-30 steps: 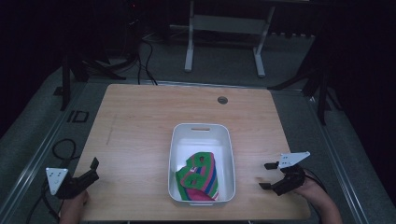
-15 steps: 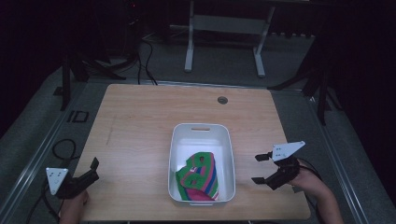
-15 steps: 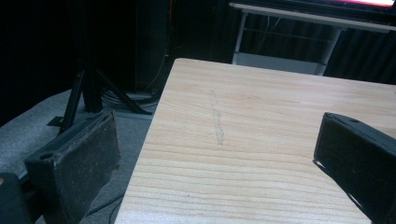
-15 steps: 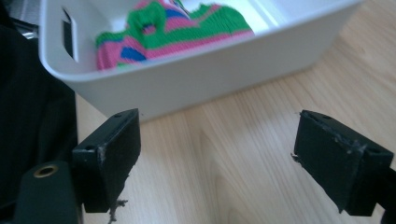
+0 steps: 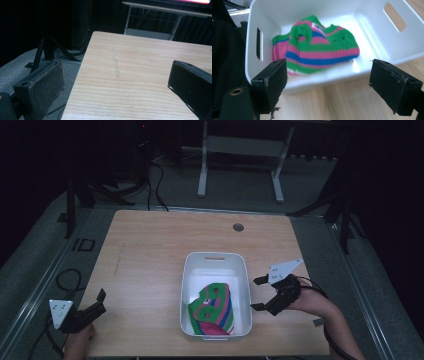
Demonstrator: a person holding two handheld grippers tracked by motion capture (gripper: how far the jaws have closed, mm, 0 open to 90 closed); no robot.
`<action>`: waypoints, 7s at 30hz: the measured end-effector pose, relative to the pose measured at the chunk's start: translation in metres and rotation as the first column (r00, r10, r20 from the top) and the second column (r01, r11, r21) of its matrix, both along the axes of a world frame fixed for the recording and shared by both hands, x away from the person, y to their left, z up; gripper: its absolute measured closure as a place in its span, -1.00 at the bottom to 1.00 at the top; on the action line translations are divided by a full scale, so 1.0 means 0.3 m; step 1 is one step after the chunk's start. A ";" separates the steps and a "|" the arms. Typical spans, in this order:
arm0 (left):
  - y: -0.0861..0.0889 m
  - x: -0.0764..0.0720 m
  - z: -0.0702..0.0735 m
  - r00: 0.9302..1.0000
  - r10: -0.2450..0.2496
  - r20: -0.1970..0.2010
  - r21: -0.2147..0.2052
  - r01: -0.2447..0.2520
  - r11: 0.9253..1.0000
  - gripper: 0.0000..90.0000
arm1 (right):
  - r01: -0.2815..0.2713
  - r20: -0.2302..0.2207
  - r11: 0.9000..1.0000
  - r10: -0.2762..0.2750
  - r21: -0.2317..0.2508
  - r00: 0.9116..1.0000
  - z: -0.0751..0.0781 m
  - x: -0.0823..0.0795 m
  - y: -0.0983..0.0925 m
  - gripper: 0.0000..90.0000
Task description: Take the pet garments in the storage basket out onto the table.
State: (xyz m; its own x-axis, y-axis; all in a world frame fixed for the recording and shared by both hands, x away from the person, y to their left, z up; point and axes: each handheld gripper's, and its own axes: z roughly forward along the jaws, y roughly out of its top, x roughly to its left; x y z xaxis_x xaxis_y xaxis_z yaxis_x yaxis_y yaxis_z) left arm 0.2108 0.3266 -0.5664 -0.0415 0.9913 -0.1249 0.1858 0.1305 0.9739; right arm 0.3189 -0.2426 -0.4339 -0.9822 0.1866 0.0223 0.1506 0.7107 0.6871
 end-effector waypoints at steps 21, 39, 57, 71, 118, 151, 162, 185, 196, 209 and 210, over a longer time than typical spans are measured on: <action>0.004 -0.001 0.001 1.000 -0.007 0.000 -0.004 0.007 1.000 -0.98 | -0.155 -0.064 0.984 0.150 -0.084 0.987 -0.061 0.038 0.328 -0.68; 0.006 -0.002 0.001 1.000 -0.009 0.002 -0.010 0.009 1.000 -0.98 | -0.253 -0.104 0.946 0.236 -0.201 0.966 -0.183 0.022 0.522 -0.68; 0.006 -0.002 0.000 1.000 -0.009 -0.001 -0.006 0.009 1.000 -0.98 | -0.260 0.023 0.836 0.309 -0.483 0.951 -0.307 -0.043 0.619 -0.42; 0.005 -0.001 0.000 1.000 -0.008 -0.001 -0.006 0.008 1.000 -0.98 | -0.155 0.136 0.933 0.208 -0.326 0.969 -0.146 -0.016 0.541 0.66; 0.003 0.001 0.000 1.000 -0.005 -0.001 -0.007 0.005 1.000 -0.98 | 0.064 0.334 0.995 -0.033 -0.080 0.942 0.320 0.076 0.213 0.66; 0.003 0.000 0.000 1.000 -0.007 -0.002 -0.004 0.007 1.000 -0.98 | 0.333 0.285 0.942 -0.308 -0.044 0.908 0.166 0.162 -0.117 0.66; 0.003 0.000 0.000 1.000 -0.007 -0.002 -0.004 0.007 1.000 -0.98 | 0.410 0.222 0.905 -0.380 -0.108 0.898 -0.089 0.240 -0.144 0.66; 0.002 0.000 0.000 1.000 -0.009 -0.001 0.000 0.009 1.000 -0.98 | 0.501 0.139 0.851 -0.484 -0.155 0.864 -0.349 0.287 -0.140 0.60; 0.001 0.000 0.000 1.000 -0.008 -0.001 0.000 0.008 1.000 -0.98 | 0.478 0.164 0.866 -0.456 -0.148 0.875 -0.252 0.251 -0.137 -0.18; 0.002 0.000 0.000 1.000 -0.006 -0.001 -0.002 0.006 1.000 -0.98 | 0.513 0.130 0.858 -0.513 0.037 0.848 -0.125 0.196 -0.224 -0.72; 0.002 0.000 0.000 1.000 -0.006 -0.001 -0.002 0.006 1.000 -0.98 | 0.513 0.130 0.858 -0.513 0.037 0.848 -0.125 0.196 -0.224 -0.72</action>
